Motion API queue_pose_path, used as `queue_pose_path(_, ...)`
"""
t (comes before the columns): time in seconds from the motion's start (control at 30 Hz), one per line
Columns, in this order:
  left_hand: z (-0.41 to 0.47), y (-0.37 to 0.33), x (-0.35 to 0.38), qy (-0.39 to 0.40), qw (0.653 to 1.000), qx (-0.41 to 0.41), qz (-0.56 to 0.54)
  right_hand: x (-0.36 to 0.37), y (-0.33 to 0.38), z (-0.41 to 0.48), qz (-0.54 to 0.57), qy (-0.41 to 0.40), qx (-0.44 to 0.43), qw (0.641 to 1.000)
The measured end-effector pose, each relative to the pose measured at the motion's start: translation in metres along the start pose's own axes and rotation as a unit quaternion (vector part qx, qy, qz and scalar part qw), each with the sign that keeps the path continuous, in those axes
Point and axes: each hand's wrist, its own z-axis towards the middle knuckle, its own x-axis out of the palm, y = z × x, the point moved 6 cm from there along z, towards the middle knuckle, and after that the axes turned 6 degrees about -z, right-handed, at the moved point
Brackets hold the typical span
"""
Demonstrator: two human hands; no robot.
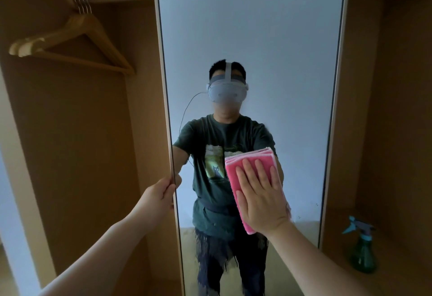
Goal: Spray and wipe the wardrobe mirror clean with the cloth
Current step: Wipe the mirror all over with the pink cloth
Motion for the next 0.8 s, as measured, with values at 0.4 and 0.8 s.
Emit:
queue_pose_path(0.4,0.003,-0.002,0.006,0.004,1.0,-0.006,-0.004,-0.057,-0.086,0.134,-0.028,-0.022,0.072,0.997)
queue_pose_path(0.8,0.001,0.001,0.0,-0.001,1.0,-0.011,0.003,-0.055,-0.094,0.123,-0.024,-0.03,0.087,0.995)
